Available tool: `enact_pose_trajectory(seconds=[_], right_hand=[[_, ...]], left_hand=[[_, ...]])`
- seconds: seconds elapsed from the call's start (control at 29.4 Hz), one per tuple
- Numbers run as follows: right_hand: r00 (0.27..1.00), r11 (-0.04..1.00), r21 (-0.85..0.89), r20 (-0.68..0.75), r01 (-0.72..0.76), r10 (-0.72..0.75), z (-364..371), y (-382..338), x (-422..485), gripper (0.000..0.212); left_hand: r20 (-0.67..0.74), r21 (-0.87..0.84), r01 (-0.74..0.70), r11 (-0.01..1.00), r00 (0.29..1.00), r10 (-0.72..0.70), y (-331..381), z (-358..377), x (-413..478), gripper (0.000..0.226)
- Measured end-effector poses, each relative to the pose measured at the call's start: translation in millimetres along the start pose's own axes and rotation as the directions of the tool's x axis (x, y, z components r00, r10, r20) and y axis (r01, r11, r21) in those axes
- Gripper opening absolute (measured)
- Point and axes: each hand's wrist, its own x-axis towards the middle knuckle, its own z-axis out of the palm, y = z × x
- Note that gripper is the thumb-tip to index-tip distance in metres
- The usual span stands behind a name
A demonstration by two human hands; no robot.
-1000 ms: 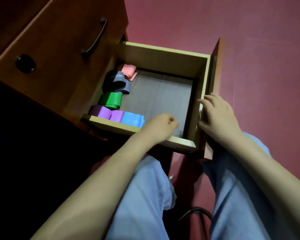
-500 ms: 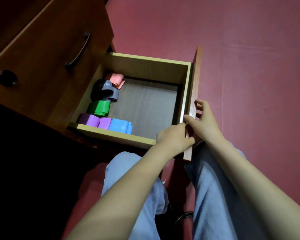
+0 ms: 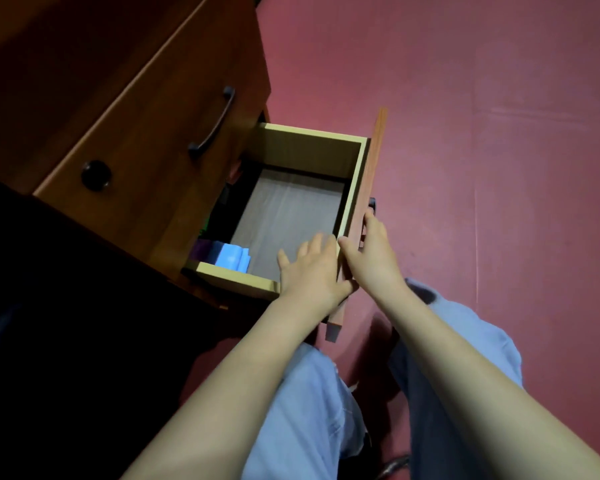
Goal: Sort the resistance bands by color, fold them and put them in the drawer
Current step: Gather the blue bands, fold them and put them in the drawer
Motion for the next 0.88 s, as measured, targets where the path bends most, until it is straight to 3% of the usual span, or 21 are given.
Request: enact_pose_trajectory(seconds=[0.1, 0.31, 0.44, 0.61, 0.75, 0.88], right_hand=[[0.997, 0.995, -0.081, 0.043, 0.065, -0.062, 26, -17, -3, 0.059], [0.939, 0.977, -0.043, 0.286, 0.209, -0.189, 57, -45, -11, 0.05], [0.917, 0.959, 0.012, 0.291, 0.282, -0.273, 62, -53, -24, 0.045], [0.889, 0.941, 0.041, 0.315, 0.337, -0.332, 57, -59, -34, 0.044], [0.872, 0.921, 0.065, 0.301, 0.385, -0.386, 47, -64, -34, 0.039], [0.869, 0.921, 0.063, 0.311, 0.385, -0.385, 34, -62, -27, 0.038]], left_hand=[[-0.102, 0.088, 0.064, 0.994, 0.993, -0.055, -30, -13, -5, 0.084], [-0.256, 0.357, 0.164, 0.92, 0.964, -0.073, -77, -27, -5, 0.081], [-0.315, 0.492, 0.247, 0.835, 0.944, -0.094, -105, -29, -6, 0.082], [-0.262, 0.787, 0.217, 0.578, 0.965, -0.005, -125, -38, -6, 0.08], [-0.185, 0.912, 0.16, 0.377, 0.982, 0.029, -134, -46, -7, 0.076], [-0.188, 0.927, 0.176, 0.331, 0.982, 0.005, -132, -49, -3, 0.074]])
